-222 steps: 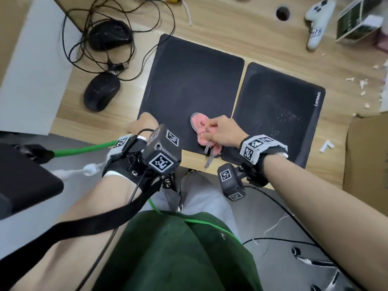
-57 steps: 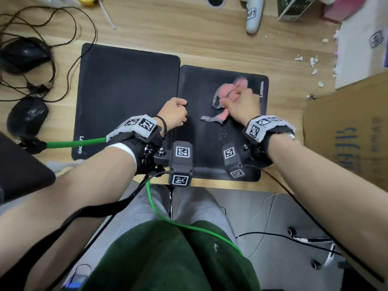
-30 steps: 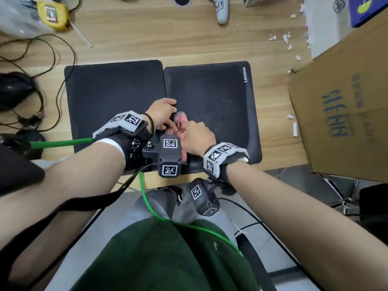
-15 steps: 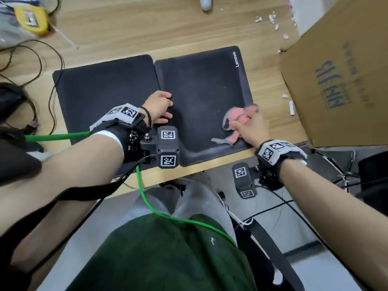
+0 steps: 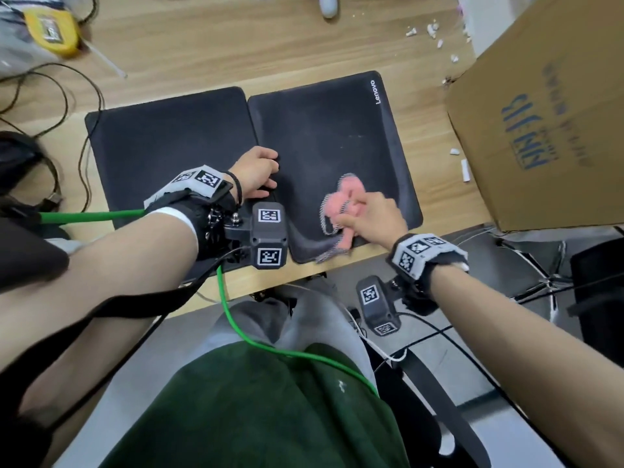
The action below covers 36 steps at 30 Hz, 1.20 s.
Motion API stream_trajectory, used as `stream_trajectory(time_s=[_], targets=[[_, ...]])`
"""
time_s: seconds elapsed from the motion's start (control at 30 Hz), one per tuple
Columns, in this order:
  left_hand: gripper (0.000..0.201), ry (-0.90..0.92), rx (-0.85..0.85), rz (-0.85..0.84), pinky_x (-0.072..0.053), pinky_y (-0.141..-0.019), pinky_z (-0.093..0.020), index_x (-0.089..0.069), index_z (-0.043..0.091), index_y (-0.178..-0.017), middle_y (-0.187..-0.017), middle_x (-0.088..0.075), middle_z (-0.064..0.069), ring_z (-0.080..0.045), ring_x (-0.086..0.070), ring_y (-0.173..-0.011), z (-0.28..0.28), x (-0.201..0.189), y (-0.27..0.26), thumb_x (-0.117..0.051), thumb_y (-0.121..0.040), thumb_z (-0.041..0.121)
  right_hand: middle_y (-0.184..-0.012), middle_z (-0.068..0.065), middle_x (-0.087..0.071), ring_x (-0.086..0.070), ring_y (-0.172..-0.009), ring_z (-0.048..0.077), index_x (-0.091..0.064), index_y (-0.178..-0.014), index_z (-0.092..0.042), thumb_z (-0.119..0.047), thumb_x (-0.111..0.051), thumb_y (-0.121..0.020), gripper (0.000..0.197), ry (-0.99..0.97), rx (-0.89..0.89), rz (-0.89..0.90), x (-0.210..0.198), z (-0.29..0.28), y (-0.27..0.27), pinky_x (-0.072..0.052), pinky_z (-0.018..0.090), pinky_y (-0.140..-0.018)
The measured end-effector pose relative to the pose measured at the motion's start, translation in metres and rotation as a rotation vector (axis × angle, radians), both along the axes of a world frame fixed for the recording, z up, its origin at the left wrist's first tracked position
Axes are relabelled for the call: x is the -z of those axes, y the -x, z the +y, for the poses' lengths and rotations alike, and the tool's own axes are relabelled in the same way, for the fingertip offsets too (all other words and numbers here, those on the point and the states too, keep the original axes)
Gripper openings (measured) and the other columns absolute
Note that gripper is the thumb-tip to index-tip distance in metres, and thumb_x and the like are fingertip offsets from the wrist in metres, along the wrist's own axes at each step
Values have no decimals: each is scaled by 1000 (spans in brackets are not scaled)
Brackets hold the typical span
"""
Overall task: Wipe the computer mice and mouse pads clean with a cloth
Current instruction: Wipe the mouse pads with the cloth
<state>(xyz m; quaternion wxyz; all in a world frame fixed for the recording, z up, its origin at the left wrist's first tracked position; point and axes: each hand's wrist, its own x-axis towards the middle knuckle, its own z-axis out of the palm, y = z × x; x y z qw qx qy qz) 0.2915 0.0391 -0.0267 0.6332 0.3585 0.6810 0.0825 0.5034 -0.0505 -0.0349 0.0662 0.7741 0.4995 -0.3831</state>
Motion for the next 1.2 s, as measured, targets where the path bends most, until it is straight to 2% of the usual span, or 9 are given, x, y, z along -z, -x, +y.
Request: stream_trajectory(time_s=[0.07, 0.2, 0.4, 0.53, 0.67, 0.73, 0.8, 1.03, 1.2], targets=[[35, -8, 0, 4, -49, -70, -24, -48, 23, -129, -109, -52, 4, -10, -57, -78, 0, 1, 1, -45, -95, 16, -111, 9, -67, -60, -111, 30, -63, -113, -23, -54, -74, -71, 53, -56, 124, -37, -1, 5, -35, -47, 35, -89], [36, -29, 8, 12, -50, -73, -26, -48, 21, -129, -105, -52, 3, -8, -55, -70, 1, 2, 1, -44, -94, 13, -80, 3, -64, -64, -92, 27, -58, -78, -20, -47, -75, -72, 32, -71, 210, -23, 7, 27, -61, -45, 30, -77], [36, -11, -4, 13, -51, -72, -25, -50, 23, -125, -100, -55, 1, -8, -54, -68, 5, 3, 3, -49, -91, 12, -110, 14, -67, -60, -108, 34, -62, -112, -18, -44, -71, -77, 44, -227, 119, -60, 22, 97, -38, -46, 38, -91], [30, -9, -11, 22, -48, -64, -22, -49, 24, -120, -85, -52, 7, -7, -53, -67, 8, 6, 3, -50, -92, 13, -91, 4, -62, -63, -101, 29, -52, -74, -27, -43, -72, -76, 26, -232, 30, -45, 23, 167, -30, -48, 35, -90], [25, -18, -18, 44, -45, -59, -20, -48, 23, -114, -80, -49, 8, -8, -51, -63, 9, 8, 0, -52, -92, 13, -116, 2, -64, -59, -111, 21, -62, -114, -21, -41, -74, -77, 44, -268, -7, -40, 21, 220, -19, -44, 29, -95], [26, -32, -7, 37, -43, -58, -20, -46, 21, -112, -76, -49, 7, -9, -50, -61, 9, 9, -1, -55, -90, 10, -103, -1, -61, -57, -96, 16, -62, -102, -25, -43, -75, -74, 36, -266, -13, -18, 18, 231, -18, -45, 29, -88], [31, -58, 21, 32, -44, -59, -21, -44, 18, -109, -73, -49, 6, -10, -49, -59, 8, 11, -3, -62, -86, 6, -94, -2, -57, -52, -87, 15, -58, -91, -29, -45, -75, -70, 31, -245, -3, -2, 14, 226, -18, -45, 30, -81], [50, -114, 183, 176, -46, -80, -33, -42, 19, -106, -81, -49, 5, -22, -53, -78, 14, 18, -7, -78, -73, 10, -113, 10, -62, -58, -108, 26, -58, -114, -12, -46, -75, -74, 55, -53, -11, -30, 0, 112, -25, -42, 28, -85], [62, -114, 258, 311, -45, -95, -37, -41, 14, -117, -127, -45, -14, -30, -51, -113, 14, 16, -18, -81, -71, 20, -120, 7, -64, -58, -115, 26, -60, -119, -15, -49, -78, -70, 63, 166, -29, -17, -3, 42, -27, -44, 30, -93]])
